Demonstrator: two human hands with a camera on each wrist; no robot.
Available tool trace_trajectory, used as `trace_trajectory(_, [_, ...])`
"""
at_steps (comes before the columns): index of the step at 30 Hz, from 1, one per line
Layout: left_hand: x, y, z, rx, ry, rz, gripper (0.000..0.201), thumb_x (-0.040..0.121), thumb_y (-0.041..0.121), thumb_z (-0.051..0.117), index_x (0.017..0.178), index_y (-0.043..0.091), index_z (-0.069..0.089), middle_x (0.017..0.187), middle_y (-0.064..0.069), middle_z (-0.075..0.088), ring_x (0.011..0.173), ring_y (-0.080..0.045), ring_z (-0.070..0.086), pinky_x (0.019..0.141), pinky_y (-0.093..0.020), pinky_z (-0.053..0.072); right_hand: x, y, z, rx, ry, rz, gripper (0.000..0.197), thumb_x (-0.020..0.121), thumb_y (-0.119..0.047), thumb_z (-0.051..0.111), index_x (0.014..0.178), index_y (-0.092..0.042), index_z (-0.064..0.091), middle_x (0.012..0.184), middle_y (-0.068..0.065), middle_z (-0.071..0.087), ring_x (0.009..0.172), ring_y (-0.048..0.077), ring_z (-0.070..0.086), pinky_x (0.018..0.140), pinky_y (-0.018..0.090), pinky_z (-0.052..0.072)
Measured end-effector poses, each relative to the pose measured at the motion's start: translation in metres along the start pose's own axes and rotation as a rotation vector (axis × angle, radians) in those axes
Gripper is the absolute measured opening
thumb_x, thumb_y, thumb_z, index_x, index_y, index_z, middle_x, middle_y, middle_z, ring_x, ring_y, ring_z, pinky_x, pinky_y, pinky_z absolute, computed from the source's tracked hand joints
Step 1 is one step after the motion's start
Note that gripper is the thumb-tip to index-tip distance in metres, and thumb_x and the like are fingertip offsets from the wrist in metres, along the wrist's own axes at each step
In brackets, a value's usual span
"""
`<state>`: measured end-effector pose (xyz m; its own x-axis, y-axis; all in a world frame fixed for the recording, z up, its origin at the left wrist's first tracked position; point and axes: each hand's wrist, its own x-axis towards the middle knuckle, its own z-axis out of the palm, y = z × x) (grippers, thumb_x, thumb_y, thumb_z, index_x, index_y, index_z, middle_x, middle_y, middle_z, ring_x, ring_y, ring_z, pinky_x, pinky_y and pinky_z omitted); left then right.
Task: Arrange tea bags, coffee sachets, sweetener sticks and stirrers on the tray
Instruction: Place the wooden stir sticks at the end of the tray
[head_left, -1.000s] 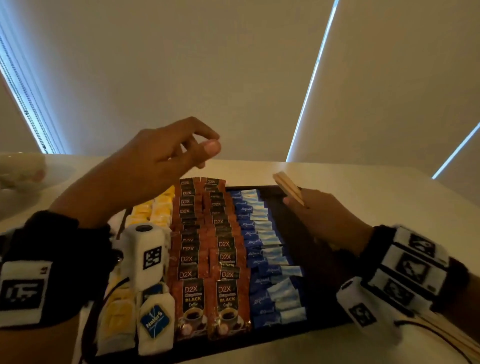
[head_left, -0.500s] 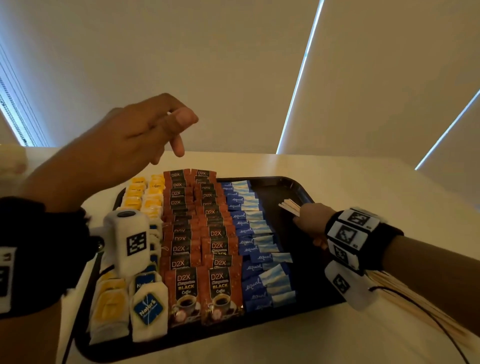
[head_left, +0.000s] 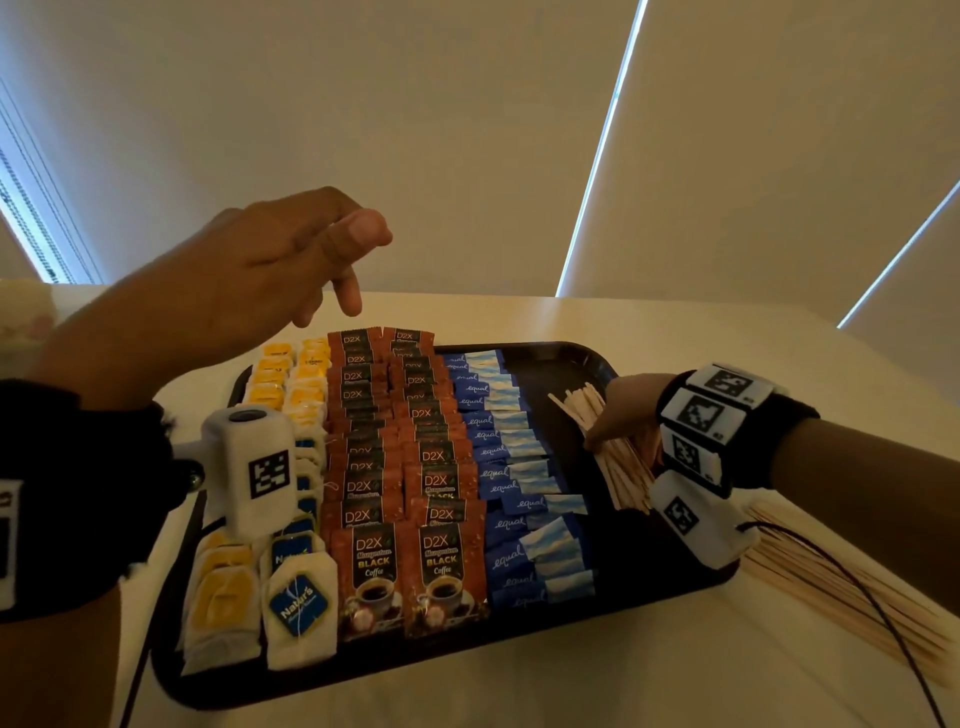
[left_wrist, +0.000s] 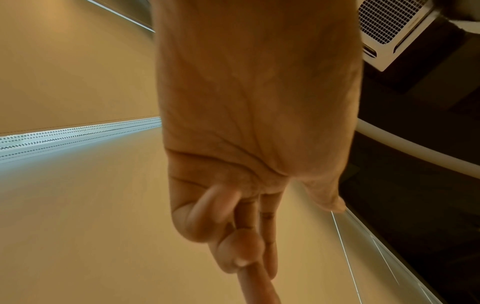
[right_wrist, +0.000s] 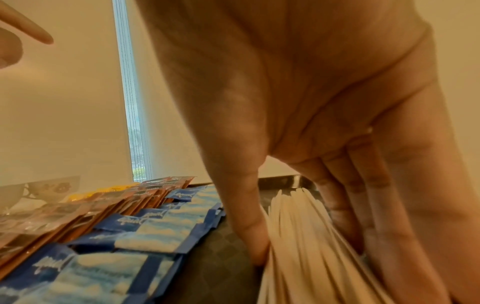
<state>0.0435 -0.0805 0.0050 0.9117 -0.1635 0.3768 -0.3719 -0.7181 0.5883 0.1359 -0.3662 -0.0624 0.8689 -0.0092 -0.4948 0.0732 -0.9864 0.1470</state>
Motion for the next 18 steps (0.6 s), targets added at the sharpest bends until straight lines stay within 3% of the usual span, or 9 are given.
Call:
trace_trajectory(5, [0.0001, -0.0006, -0.0002, -0.006, -0.023, 0.001, 0.059, 0.083, 0.075, 0.026, 0.114, 0.033, 0.054, 0.081, 0.015, 0.067, 0.054, 0.0, 0.055, 0.048, -0.017, 0.036, -0.0078, -0.0005, -0.0048, -0.007, -0.038, 0.004, 0.06, 0.086, -0.044, 0.061, 0.127, -0.002, 0.048, 0.125, 0.013, 0.058, 0.111, 0.024, 0.059, 0.08, 0.029, 0.049])
trace_trajectory(7, [0.0, -0.0009, -0.0005, -0.018, -0.026, 0.0, 0.063, 0.077, 0.077, 0.024, 0.112, 0.036, 0.054, 0.083, 0.017, 0.067, 0.054, 0.0, 0.055, 0.049, -0.017, 0.036, -0.0072, 0.0004, -0.0054, 0.037, -0.025, 0.009, 0.059, 0.087, -0.048, 0.059, 0.125, -0.004, 0.051, 0.125, 0.012, 0.059, 0.11, 0.024, 0.059, 0.081, 0.026, 0.047])
trace_trajectory(12, [-0.0001, -0.002, 0.0001, -0.032, -0.031, 0.006, 0.062, 0.075, 0.079, 0.023, 0.11, 0.038, 0.053, 0.082, 0.017, 0.067, 0.052, 0.0, 0.054, 0.048, -0.016, 0.035, -0.005, -0.0014, -0.0031, 0.084, 0.054, 0.024, 0.064, 0.091, -0.051, 0.049, 0.132, -0.002, 0.044, 0.133, 0.013, 0.052, 0.12, 0.026, 0.053, 0.097, 0.031, 0.042])
trace_trajectory(13, [0.0003, -0.0022, 0.0003, -0.03, -0.032, 0.002, 0.063, 0.074, 0.079, 0.023, 0.111, 0.037, 0.053, 0.083, 0.018, 0.067, 0.052, 0.0, 0.054, 0.048, -0.016, 0.035, -0.0042, -0.0024, -0.0026, 0.075, 0.048, 0.023, 0.063, 0.09, -0.051, 0.05, 0.13, -0.002, 0.046, 0.131, 0.013, 0.054, 0.117, 0.025, 0.055, 0.094, 0.03, 0.044])
trace_trajectory(15, [0.0008, -0.0028, 0.0004, -0.02, -0.036, -0.003, 0.067, 0.073, 0.079, 0.023, 0.113, 0.034, 0.053, 0.083, 0.018, 0.067, 0.052, -0.001, 0.054, 0.047, -0.016, 0.035, -0.0025, -0.0027, -0.0021, 0.049, 0.016, 0.02, 0.054, 0.089, -0.05, 0.053, 0.116, -0.004, 0.055, 0.119, 0.011, 0.06, 0.106, 0.023, 0.06, 0.075, 0.024, 0.048])
trace_trajectory(17, [0.001, -0.004, 0.0, -0.018, -0.038, -0.007, 0.07, 0.073, 0.079, 0.023, 0.114, 0.032, 0.054, 0.083, 0.017, 0.067, 0.053, -0.001, 0.055, 0.048, -0.018, 0.035, -0.0027, -0.0008, -0.0022, 0.018, -0.008, 0.023, 0.041, 0.088, -0.05, 0.055, 0.09, -0.009, 0.055, 0.097, 0.006, 0.061, 0.081, 0.016, 0.06, 0.051, 0.017, 0.043])
trace_trajectory(18, [0.0011, -0.0044, -0.0001, -0.017, -0.038, -0.01, 0.071, 0.073, 0.08, 0.023, 0.114, 0.031, 0.054, 0.082, 0.016, 0.067, 0.053, -0.001, 0.055, 0.048, -0.018, 0.035, -0.0024, 0.0007, -0.002, 0.014, -0.014, 0.025, 0.04, 0.087, -0.05, 0.057, 0.085, -0.01, 0.052, 0.087, 0.003, 0.058, 0.068, 0.012, 0.056, 0.042, 0.015, 0.041])
